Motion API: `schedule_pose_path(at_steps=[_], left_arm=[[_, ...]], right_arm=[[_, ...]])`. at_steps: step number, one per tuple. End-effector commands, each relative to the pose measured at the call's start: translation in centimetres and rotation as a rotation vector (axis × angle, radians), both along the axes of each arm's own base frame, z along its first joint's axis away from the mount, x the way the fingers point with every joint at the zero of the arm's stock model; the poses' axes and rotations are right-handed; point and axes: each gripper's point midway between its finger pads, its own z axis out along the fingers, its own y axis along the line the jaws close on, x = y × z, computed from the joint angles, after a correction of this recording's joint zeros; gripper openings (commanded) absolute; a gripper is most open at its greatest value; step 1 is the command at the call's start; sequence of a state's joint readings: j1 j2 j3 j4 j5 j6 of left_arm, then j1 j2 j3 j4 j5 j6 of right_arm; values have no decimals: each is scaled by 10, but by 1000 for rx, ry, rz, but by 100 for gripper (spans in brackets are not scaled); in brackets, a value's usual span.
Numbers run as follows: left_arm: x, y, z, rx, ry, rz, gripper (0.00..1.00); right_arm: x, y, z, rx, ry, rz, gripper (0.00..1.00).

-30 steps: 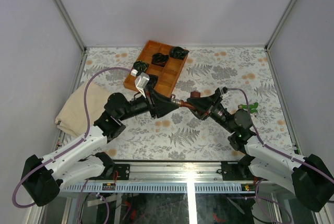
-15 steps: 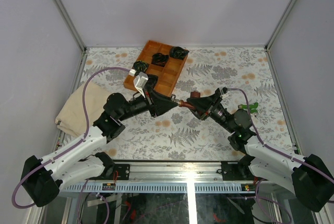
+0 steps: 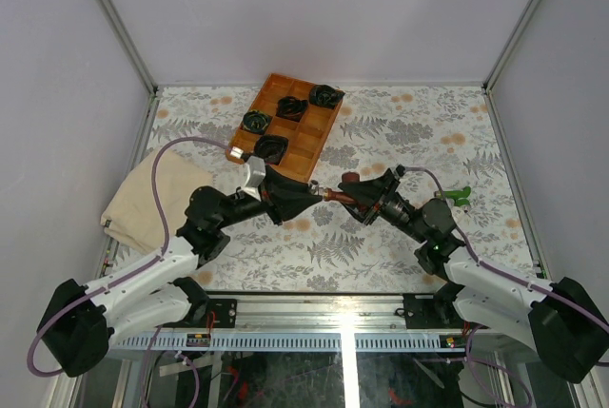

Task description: Install the water faucets

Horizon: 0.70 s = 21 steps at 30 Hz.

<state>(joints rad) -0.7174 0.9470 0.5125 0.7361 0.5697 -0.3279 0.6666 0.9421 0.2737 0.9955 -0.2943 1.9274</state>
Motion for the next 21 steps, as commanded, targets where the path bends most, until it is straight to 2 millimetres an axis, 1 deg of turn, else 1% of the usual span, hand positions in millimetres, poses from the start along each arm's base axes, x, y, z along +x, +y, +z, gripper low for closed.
schedule_pose_path(at_steps=[1,3,5,6,9,12,15,16,17,19,21], left_arm=[[-13,2,19,-45,-345,-22,3],[-13,2,21,-48,-379,-21,0],[-8,6,25,-76,-336,20,0],[-8,8,27,-87,-321,32,0],[-7,14,33,-114,-258,60,0],[-9,19,37,-144,-214,65,0],[-13,25,41,-195,-179,72,0],[-14,27,42,-214,-165,72,0],[-15,28,45,-238,-161,70,0],[-16,30,47,-274,-133,67,0],[-15,31,46,-309,-106,64,0]], right_arm=[[-14,-3,59,214,34,126,0],[-16,0,63,219,40,153,0],[-18,3,66,209,15,170,0],[-18,4,66,196,2,169,3],[-17,5,57,139,-41,136,21],[-15,3,49,66,-97,72,33],[-14,1,46,-17,-161,15,50],[-14,0,44,-43,-174,-1,61],[-14,-1,43,-66,-189,-11,68],[-16,-4,43,-101,-222,-32,76],[-16,-7,42,-132,-244,-50,81]])
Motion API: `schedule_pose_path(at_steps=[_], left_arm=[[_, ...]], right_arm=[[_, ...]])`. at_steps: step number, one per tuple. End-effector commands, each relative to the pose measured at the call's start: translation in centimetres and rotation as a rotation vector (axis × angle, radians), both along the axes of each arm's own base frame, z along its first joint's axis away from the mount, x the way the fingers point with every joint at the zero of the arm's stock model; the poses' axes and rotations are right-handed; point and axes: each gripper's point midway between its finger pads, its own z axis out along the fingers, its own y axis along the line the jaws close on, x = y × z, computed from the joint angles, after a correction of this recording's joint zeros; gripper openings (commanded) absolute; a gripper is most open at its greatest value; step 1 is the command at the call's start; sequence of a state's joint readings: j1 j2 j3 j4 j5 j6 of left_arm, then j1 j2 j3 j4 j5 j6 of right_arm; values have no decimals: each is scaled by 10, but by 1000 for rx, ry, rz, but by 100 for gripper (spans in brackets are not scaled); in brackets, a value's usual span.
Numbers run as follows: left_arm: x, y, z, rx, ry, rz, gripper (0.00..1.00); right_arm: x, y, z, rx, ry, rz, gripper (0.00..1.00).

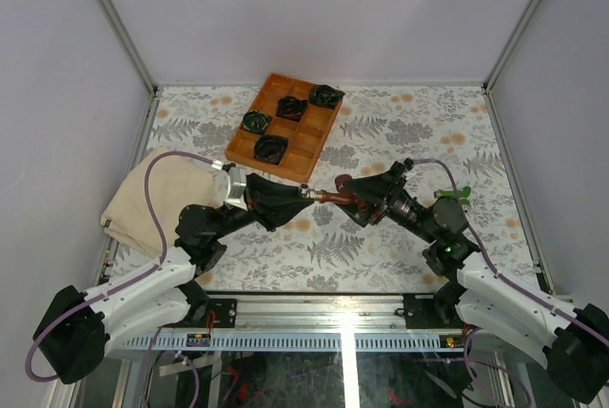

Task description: Install the water faucets

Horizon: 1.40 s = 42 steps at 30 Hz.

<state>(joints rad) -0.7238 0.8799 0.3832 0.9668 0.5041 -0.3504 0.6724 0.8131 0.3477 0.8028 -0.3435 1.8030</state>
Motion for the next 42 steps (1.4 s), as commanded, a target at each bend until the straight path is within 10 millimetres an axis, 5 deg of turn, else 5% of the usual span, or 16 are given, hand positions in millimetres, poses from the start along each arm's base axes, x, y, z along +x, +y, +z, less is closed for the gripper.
schedule_pose_path(at_steps=[1,5,9,14,19,22,27,30,36,42], left_arm=[[-3,14,34,-194,-7,8,0],[1,19,37,-274,57,12,0],[4,15,35,-269,91,-4,0],[15,21,23,-282,167,61,0],[37,31,-17,-200,361,188,0],[49,43,-54,-141,555,283,0],[53,66,-109,-128,826,380,0],[44,70,-124,-163,928,347,0],[37,70,-135,-51,954,364,0],[41,73,-126,22,938,412,0]], right_arm=[[1,-6,15,-77,-130,-81,83],[4,-13,12,-153,-192,-141,92],[11,-21,7,-231,-240,-222,88],[24,-34,-27,-393,-215,-314,87],[39,-64,-56,-858,-427,-401,87],[54,-75,-100,-1171,-498,-333,88],[67,-39,-147,-1361,-594,19,86],[85,-17,-158,-1432,-710,198,86],[126,16,-205,-1511,-1011,447,86],[151,52,-221,-1435,-1044,581,86]])
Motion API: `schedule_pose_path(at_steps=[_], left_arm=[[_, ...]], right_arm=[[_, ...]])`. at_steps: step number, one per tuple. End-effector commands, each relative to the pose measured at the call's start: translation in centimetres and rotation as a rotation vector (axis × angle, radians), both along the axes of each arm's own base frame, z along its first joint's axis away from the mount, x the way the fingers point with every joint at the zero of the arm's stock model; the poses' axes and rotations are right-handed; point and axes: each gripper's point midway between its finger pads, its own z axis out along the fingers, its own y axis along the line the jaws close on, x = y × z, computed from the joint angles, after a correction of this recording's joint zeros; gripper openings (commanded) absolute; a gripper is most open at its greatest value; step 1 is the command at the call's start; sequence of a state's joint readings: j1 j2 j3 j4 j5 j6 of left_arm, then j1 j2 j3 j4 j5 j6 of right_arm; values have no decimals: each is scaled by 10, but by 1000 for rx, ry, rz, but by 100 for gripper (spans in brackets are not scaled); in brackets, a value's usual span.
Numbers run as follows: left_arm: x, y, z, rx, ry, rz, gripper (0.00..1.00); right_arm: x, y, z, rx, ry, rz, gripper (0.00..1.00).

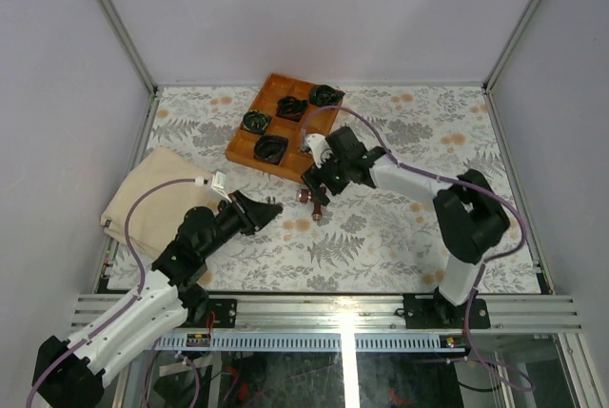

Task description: Install the water faucets

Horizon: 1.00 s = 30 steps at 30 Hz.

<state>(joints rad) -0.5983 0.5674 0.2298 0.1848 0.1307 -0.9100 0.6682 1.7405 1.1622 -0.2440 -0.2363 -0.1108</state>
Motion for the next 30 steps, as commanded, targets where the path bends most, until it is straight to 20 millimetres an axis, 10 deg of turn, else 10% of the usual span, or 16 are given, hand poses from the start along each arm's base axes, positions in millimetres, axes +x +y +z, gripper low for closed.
schedule_pose_path(at_steps=[1,12,17,19,30], left_arm=[[4,2,24,30,-48,1,0],[3,0,20,6,-15,-2,0],[0,-3,11,-19,14,-13,0],[-1,-6,2,-28,45,-28,0],[-23,-28,-50,-117,245,-170,0]], right_arm=[[23,33,14,58,-49,165,87],[24,50,-25,105,58,90,72],[26,25,-24,83,13,-163,45],[-5,2,-32,76,93,-371,27],[-92,-30,-36,279,187,-882,53]])
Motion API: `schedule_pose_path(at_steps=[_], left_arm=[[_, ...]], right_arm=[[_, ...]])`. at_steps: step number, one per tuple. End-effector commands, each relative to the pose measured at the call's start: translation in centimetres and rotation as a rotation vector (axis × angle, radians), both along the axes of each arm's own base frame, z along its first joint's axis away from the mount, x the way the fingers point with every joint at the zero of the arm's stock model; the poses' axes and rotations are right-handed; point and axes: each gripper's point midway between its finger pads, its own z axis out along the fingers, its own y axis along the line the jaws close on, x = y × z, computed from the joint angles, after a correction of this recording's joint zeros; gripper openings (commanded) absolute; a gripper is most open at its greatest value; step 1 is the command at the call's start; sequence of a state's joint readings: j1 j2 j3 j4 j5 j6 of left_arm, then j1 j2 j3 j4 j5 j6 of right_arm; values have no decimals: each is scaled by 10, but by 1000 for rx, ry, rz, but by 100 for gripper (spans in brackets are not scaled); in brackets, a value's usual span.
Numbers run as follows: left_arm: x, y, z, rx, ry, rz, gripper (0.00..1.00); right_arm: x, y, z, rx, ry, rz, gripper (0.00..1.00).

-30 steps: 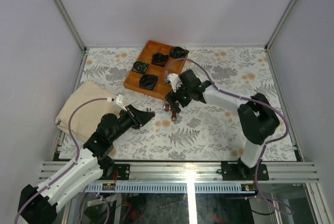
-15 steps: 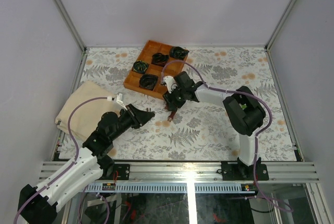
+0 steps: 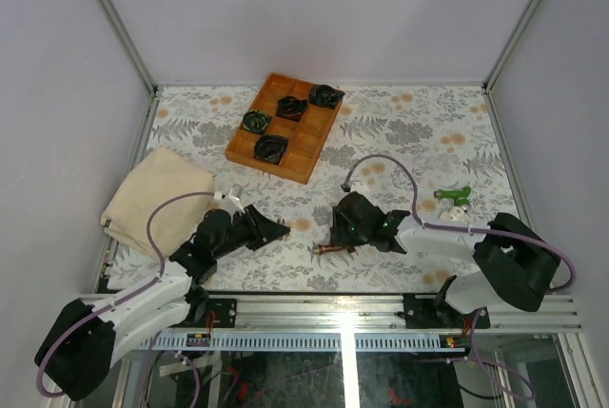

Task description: Install the water faucets

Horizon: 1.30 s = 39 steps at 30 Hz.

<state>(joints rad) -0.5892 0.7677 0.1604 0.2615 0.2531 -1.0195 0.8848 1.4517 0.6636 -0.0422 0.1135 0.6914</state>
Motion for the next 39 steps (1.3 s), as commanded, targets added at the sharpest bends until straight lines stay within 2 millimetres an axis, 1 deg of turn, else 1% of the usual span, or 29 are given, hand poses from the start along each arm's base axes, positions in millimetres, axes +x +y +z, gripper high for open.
schedule_pose_path(at_steps=[1,2,3,4,5,7,8,10,13,14,16,19,22,26,29,35,39], left_arm=[[-11,-17,9,-143,14,-88,0],[-13,-19,6,-148,22,-108,0],[-16,-23,5,-149,29,-143,0],[-17,-26,2,-141,41,-166,0],[-18,-29,1,-140,46,-184,0],[-18,-32,-4,-150,71,-196,0],[-18,-33,-4,-164,76,-198,0],[-18,-37,-6,-181,87,-210,0],[-23,-46,-10,-194,111,-243,0],[-24,-49,-10,-204,114,-247,0],[-25,-55,-12,-216,121,-260,0],[-27,-60,-24,-217,161,-266,0],[-24,-62,-29,-237,174,-251,0],[-19,-66,-34,-256,180,-238,0],[-16,-68,-34,-276,178,-232,0],[-15,-70,-43,-263,199,-227,0],[-15,-71,-47,-256,204,-228,0]], right_arm=[[7,3,11,154,-22,-262,57],[6,5,14,170,-24,-245,60],[5,5,18,187,-28,-237,67],[4,4,21,200,-35,-237,76],[4,3,25,215,-45,-220,81],[3,1,33,253,-51,-163,84],[2,0,36,284,-48,-123,84],[0,-11,35,322,-37,-90,83],[-10,-11,46,468,-34,36,84],[-13,-13,46,488,-24,58,83],[-18,-18,41,496,9,82,83],[-22,-26,33,517,55,75,83],[-26,-22,31,554,72,91,82],[-30,-15,26,580,124,127,76],[-33,-11,19,601,158,128,70],[-35,-6,11,651,195,113,65],[-33,-4,11,704,187,79,63]])
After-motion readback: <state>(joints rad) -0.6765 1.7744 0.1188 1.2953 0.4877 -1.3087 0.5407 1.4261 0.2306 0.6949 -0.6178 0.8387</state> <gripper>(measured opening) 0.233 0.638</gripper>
